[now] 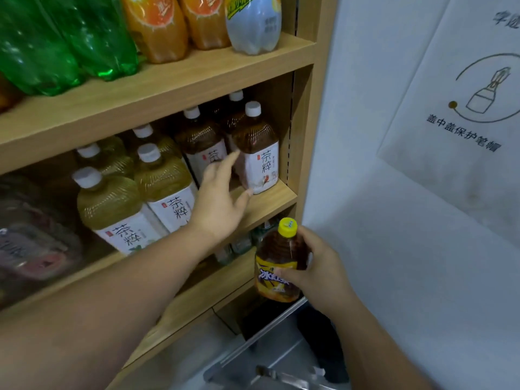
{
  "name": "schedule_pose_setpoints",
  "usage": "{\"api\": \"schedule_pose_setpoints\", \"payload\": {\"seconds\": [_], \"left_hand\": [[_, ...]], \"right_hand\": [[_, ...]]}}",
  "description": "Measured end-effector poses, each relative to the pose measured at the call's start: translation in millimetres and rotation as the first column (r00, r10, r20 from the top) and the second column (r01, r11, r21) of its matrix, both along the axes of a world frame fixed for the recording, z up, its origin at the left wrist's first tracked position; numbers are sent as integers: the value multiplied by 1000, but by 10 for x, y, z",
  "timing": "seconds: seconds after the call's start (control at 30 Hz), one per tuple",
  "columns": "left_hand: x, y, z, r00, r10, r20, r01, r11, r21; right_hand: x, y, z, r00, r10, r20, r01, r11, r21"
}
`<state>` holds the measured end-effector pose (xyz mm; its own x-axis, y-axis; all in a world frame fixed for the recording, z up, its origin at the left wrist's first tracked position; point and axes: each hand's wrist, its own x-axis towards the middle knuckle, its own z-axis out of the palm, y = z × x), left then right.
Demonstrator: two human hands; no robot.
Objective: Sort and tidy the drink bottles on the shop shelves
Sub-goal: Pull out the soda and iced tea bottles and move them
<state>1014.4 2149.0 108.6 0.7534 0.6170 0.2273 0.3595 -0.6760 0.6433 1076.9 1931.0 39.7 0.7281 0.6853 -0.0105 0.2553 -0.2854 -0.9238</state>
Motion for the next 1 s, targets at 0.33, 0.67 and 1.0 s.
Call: {"api": "schedule_pose_setpoints", "payload": {"seconds": [0.33, 0.67, 1.0], "left_hand": [[-1900, -268, -1326, 982, -88, -167, 34, 952, -305], [-2308, -43, -2357, 997, -55, -52, 25, 883, -468], [-2323, 225, -3092, 895, 442, 54, -423, 881, -210]], "right_hand": [[-629, 578, -596, 963, 268, -13, -268, 959, -94], [-1209, 1028, -1536, 920, 369, 134, -360, 929, -88], [-1258, 2060, -2147, 845, 477, 240, -464, 879, -111]]}}
